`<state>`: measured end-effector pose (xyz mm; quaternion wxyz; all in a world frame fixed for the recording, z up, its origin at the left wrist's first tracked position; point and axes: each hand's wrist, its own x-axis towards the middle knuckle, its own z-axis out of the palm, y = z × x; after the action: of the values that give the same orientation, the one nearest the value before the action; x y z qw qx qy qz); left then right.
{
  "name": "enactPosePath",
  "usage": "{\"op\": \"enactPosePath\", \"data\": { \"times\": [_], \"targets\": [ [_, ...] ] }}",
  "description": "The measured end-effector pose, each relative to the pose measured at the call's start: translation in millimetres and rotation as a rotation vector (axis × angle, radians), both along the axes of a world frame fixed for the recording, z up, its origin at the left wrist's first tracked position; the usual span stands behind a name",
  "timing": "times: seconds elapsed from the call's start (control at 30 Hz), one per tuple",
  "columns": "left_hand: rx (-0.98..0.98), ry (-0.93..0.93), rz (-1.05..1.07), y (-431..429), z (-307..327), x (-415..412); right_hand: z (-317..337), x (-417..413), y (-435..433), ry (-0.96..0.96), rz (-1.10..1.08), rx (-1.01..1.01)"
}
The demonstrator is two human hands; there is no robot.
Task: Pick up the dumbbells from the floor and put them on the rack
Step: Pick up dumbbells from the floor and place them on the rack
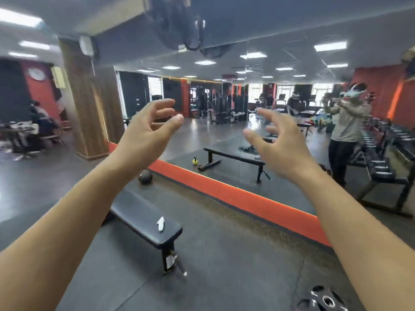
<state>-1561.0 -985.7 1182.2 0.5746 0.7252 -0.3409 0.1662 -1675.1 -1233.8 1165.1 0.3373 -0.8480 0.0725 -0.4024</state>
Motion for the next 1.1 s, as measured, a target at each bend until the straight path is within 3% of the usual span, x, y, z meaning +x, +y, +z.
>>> {"op": "enactPosePath", "data": {
  "times": [0.53,0.77,1.1],
  "targets": [
    [0.03,0.068,0.561,63,-11,199,-10,360,61,-0.027,0.558,-0.066],
    [-0.002,0.078,0.806,165,-36,293,-28,507,180,-0.007,0.748,-0.063],
    [0.035,0.074,0.931,355,-58,459,-35,693,394,-0.014,0.872,-0.093]
  ]
}}
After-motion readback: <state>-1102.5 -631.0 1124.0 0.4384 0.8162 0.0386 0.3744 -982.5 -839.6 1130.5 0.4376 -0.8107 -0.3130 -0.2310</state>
